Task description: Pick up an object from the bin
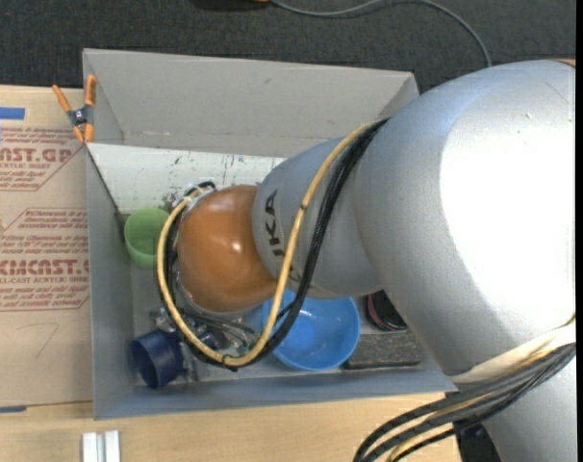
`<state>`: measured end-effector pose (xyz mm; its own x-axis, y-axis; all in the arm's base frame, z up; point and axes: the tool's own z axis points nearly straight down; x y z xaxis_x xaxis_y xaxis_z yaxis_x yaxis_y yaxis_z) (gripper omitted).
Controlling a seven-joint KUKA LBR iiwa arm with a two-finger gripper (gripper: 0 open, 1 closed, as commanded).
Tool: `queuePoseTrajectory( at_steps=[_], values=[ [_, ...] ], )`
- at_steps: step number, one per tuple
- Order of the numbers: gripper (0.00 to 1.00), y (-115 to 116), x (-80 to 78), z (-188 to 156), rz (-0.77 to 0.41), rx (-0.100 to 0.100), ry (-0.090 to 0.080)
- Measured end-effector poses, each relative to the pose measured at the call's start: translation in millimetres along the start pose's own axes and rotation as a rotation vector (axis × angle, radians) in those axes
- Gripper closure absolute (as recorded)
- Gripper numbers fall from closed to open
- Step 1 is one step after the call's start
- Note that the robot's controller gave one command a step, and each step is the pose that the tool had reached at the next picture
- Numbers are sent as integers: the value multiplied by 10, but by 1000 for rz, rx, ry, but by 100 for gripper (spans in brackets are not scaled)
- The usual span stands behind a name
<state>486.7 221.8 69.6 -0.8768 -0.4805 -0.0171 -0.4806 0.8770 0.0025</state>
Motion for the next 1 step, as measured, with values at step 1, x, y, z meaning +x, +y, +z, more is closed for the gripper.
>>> queuePoseTrajectory(
  at_steps=[1],
  values=[
    [100, 1, 1, -1, -1, 0, 0]
  ],
)
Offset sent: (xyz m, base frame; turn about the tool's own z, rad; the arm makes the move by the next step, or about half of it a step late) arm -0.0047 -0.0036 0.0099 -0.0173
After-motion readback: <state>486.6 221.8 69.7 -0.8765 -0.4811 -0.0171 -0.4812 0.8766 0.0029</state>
